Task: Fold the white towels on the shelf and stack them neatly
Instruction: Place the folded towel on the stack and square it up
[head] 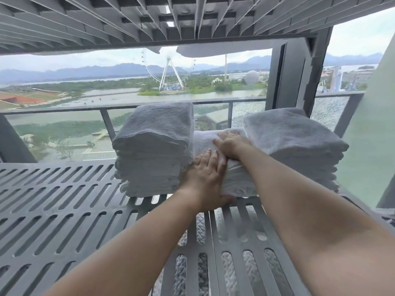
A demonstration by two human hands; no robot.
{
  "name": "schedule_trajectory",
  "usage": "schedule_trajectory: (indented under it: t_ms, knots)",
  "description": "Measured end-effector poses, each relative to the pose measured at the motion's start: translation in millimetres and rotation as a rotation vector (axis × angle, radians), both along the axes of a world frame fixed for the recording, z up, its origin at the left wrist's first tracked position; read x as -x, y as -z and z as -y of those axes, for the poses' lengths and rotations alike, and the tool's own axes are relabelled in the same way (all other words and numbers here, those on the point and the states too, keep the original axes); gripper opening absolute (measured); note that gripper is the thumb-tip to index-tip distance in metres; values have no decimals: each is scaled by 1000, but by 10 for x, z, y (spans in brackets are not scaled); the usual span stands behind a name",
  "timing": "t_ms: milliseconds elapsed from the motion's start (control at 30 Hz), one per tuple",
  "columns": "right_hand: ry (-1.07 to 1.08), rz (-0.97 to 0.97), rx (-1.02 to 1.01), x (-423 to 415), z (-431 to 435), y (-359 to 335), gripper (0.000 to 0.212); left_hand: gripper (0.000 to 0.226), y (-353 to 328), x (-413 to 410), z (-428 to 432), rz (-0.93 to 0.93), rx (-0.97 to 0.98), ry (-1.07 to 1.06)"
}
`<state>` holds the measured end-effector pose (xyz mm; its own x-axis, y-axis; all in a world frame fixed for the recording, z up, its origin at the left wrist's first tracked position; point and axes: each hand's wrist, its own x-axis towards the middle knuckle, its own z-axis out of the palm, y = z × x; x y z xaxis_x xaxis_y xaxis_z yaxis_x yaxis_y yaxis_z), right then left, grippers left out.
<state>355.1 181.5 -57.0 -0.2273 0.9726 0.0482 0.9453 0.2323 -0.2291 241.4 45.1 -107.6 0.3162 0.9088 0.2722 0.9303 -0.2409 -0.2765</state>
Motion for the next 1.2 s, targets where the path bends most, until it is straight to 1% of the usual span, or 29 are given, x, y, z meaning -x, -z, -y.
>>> schedule_trajectory:
  t_ms: [67,167,267,333,367,467,533,567,600,633,667,700,733,767,833,867,900,967,1000,1100,1133,1167,1200]
  knots:
    - [-40,-84,7,-70,13,-34,60,110,9,12,-3,-63,0,-2]
    - [-33,-173,-55,-165,67,-38,50,93,13,0,-25,-101,-44,3]
    - [-10,-294,-303,-226,276,114,37,84,77,-18,-54,-104,-96,-10]
    - [-29,-378,-471,-245,467,221,34,81,112,-34,-66,-113,-147,-18]
    - [-39,-397,-519,-261,565,280,33,80,121,-39,-70,-108,-160,-10]
    - [-45,-343,-597,-333,836,492,30,76,91,-60,-87,-113,-191,33]
    - [-54,-298,-651,-368,984,627,31,72,0,-81,-53,-105,-148,15]
    - [-54,-293,-661,-386,1042,659,32,68,-88,-85,-17,-100,-95,-12]
    - [-47,-287,-665,-400,1090,675,32,59,-212,-97,25,-120,-15,-26]
    - [-37,-275,-661,-410,1130,682,33,43,-377,-132,62,-148,68,-12]
    - [-27,-258,-637,-421,1161,675,36,21,-562,-182,51,-198,125,-1]
    - [-23,-244,-584,-424,1186,669,41,6,-769,-233,45,-203,157,-7]
    - [-26,-234,-514,-422,1214,672,46,17,-945,-284,29,-198,150,-49]
    - [-32,-223,-455,-412,1238,686,52,20,-1106,-326,39,-164,114,-65]
    - [-24,-171,-412,-364,1288,747,70,13,-1232,-386,-80,-16,5,-49]
    - [-10,-146,-411,-336,1311,771,78,22,-1229,-431,-181,66,-20,-34]
    - [1,-130,-414,-306,1327,796,85,31,-1199,-472,-279,143,0,-14]
    - [12,-99,-423,-261,1339,848,92,35,-1074,-521,-552,252,86,-30]
    - [18,-88,-422,-253,1341,860,92,36,-1024,-538,-701,269,124,-68]
    - [38,-85,-398,-275,1336,874,90,49,-912,-510,-1056,194,280,-221]
    - [44,-81,-404,-278,1332,885,89,51,-876,-473,-1145,146,305,-242]
    - [48,-75,-413,-273,1334,894,90,53,-836,-440,-1236,142,323,-249]
    - [49,-71,-420,-263,1338,896,90,55,-791,-403,-1297,179,335,-245]
